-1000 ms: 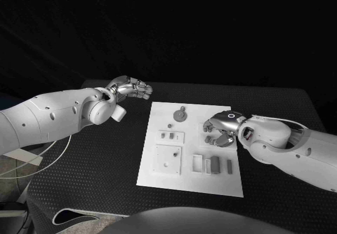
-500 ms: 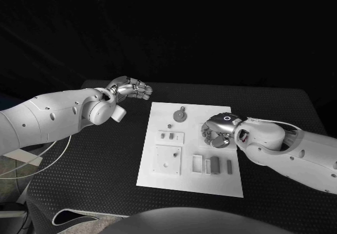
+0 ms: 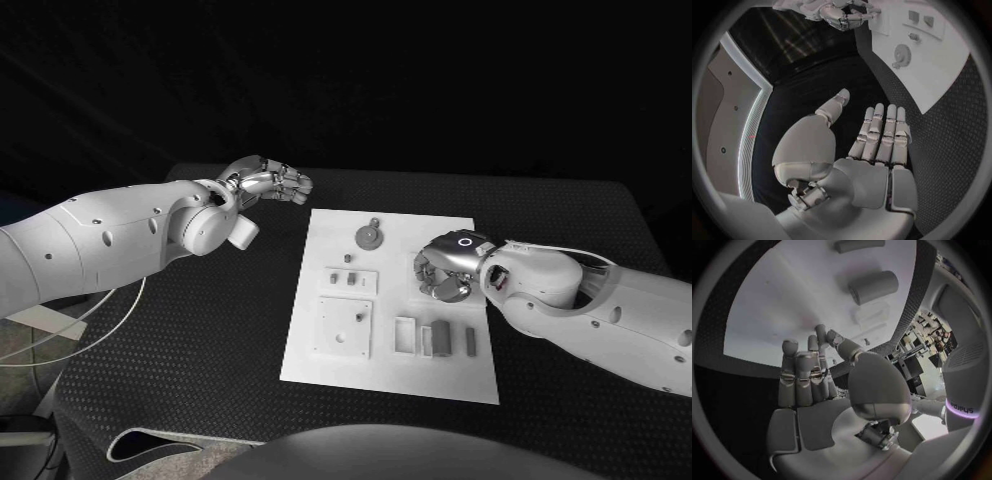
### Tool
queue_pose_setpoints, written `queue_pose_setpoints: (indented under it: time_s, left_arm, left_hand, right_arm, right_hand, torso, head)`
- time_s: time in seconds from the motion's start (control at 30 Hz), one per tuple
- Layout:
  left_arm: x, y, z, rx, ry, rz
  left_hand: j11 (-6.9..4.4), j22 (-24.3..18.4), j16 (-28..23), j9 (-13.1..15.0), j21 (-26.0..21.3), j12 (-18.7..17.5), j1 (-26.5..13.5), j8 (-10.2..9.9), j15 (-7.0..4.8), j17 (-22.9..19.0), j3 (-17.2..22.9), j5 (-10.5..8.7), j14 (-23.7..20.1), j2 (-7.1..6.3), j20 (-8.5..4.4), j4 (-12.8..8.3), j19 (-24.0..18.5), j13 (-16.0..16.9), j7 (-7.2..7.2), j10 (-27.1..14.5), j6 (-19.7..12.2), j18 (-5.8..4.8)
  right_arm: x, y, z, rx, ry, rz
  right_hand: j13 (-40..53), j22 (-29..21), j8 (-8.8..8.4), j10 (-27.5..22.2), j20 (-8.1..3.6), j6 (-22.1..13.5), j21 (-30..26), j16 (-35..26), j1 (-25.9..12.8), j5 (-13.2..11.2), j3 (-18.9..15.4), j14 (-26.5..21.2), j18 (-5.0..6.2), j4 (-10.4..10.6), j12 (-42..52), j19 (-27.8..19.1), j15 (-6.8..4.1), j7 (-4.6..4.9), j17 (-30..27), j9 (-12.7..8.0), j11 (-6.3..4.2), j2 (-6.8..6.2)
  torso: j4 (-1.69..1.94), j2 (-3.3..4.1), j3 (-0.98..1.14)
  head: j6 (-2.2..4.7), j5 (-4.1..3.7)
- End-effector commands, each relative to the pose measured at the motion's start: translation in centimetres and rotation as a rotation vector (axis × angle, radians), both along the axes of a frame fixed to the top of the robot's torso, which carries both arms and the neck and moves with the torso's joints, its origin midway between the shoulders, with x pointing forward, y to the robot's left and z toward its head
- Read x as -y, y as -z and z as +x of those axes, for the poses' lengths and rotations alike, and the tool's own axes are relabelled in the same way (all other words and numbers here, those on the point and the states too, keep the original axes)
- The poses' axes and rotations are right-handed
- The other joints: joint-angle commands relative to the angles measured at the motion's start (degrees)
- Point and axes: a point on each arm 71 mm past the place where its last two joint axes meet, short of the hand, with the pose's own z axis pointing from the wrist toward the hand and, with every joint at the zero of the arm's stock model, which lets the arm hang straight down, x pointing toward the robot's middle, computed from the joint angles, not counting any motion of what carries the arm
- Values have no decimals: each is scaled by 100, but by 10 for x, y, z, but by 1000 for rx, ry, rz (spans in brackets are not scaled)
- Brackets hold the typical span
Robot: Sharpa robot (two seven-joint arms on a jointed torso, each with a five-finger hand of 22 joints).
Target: Assemble the parts on the task board
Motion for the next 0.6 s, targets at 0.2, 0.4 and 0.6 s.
queue_pose_setpoints:
  time_s: [0.2,0.4,0.6]
  left_arm:
    - [2,-1,0,4,13,-4]
    - [2,-1,0,4,14,-5]
    - [2,-1,0,5,15,-5]
  left_hand:
    - [39,-12,-28,0,11,27,34,12,0,7,-7,-20,26,-10,33,27,2,-9,84,-11,-4,-16]
    - [37,-13,-29,0,11,27,35,12,1,7,-6,-20,26,-8,33,27,2,-11,82,-11,-4,-15]
    - [36,-15,-30,0,11,26,33,12,1,7,-6,-20,25,-7,34,29,3,-13,82,-11,-4,-15]
  right_arm:
    - [-1,2,1,23,-5,-13]
    - [-4,1,-1,45,-19,2]
    - [-7,-1,-4,63,-31,6]
  right_hand:
    - [42,95,31,48,-39,93,28,21,76,23,36,8,135,-67,-3,30,-36,-6,-13,-6,-11,260]
    - [153,115,137,271,-86,304,77,72,323,24,51,59,135,-94,80,65,-132,-87,0,42,-110,478]
    - [225,116,185,373,-102,387,108,109,388,23,11,78,135,-94,115,85,-173,-119,15,83,-153,509]
  torso:
    - [6,0,-1]
    - [5,-1,-3]
    - [12,-1,-4]
  head:
    - [0,-11]
    - [4,-27]
    - [7,-35]
